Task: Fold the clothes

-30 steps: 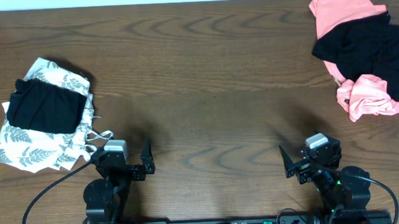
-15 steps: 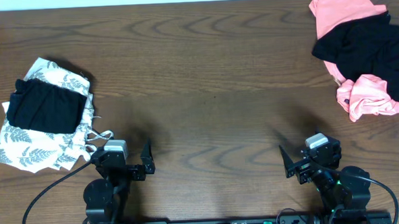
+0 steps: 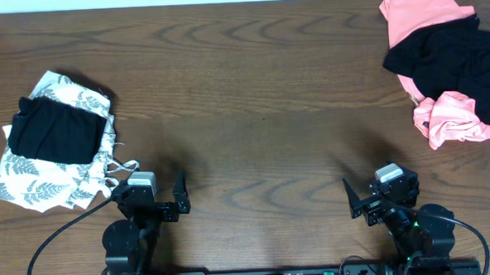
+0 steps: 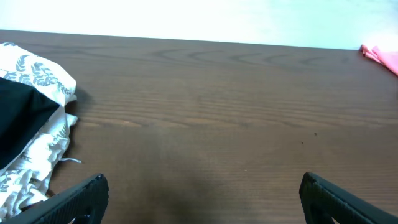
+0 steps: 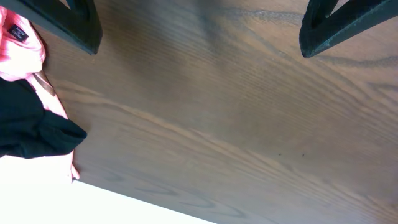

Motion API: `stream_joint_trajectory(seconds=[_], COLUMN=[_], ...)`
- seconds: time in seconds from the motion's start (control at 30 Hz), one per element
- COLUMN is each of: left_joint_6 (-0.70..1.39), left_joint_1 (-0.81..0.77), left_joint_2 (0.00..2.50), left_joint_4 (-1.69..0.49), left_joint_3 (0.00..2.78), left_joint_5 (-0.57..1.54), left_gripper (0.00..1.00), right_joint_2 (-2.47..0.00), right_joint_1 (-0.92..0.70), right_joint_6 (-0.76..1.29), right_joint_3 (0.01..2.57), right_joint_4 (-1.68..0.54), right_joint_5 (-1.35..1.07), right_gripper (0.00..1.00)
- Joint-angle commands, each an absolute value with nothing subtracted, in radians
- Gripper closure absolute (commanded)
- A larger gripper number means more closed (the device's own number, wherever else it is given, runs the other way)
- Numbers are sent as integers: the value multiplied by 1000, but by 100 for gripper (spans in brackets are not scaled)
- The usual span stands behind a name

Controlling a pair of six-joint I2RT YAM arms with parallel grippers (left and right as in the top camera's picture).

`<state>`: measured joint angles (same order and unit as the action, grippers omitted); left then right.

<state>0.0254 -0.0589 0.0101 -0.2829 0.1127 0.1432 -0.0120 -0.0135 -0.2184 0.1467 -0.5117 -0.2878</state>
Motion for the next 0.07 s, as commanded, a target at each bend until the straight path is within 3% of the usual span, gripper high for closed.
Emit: stream_joint_trajectory(seconds=[0.0, 0.03], left_joint_6=[19, 19], left_joint_1=[-52, -53], left_joint_2=[4, 4], left_joint_4=[-285, -285], left_joint_3=[89, 89], left_joint_5=[146, 146], left_gripper=[2, 2], right_joint_2=[-6, -6], right_joint_1=[-23, -23], right_joint_6=[-206, -206], right_joint_3=[142, 142], right_joint_4=[-512, -512], right_joint_5=[-288, -288], right_gripper=[1, 1])
